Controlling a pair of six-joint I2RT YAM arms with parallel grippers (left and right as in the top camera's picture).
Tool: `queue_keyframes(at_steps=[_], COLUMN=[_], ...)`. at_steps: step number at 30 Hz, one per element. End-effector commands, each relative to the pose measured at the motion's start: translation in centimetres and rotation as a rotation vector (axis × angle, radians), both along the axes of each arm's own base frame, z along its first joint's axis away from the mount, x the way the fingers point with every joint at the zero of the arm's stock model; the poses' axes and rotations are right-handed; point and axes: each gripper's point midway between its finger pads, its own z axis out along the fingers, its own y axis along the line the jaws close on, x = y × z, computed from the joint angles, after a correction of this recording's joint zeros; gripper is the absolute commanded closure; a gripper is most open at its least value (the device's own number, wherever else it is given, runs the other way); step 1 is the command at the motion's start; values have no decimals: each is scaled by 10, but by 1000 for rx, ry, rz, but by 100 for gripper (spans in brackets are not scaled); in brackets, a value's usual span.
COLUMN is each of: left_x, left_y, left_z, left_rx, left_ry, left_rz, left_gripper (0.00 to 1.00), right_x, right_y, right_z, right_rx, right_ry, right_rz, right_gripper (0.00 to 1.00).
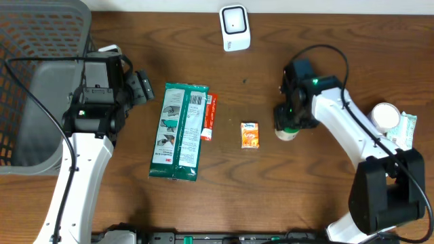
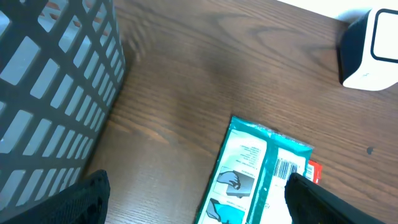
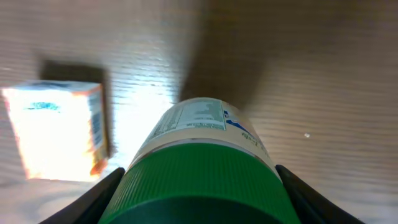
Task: Scan the item barcode
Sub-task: 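Hold the jar's side in front of the white scanner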
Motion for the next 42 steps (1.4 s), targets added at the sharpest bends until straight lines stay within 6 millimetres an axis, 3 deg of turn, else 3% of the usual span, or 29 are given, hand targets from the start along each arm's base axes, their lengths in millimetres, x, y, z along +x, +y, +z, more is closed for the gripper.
queue_keyframes(at_steps=[1,7,13,19,24,28,31,36,42], left_x=[-1,-1,-1,-1,-1,-1,-1,-1,-1], left_y=[3,3,3,3,3,3,3,3,3], left_z=[2,2,2,2,2,2,2,2,2], left_rx=[5,5,5,5,5,5,5,5,5], left_ry=[-7,-7,-7,-7,-7,-7,-7,-7,-7], left_rz=[15,15,15,15,15,15,15,15,15], left_gripper=[14,14,14,14,14,14,14,14,14], right_x=[16,41,69,78,95,118,142,191,246], right_y=[10,34,64,74,82,91,102,133,149], right_z=[24,66,137,219,258,267,262,240,212], right_rx=[8,46,119,194,249,259,263,340,364], right_ry=[-53,-173,-383,-591,-751,-845,-895,-971,-1094], right_rz=[26,64,109,116,114,146,172,201,173], right_gripper=[59,64,99,99,99,99,99,99,99])
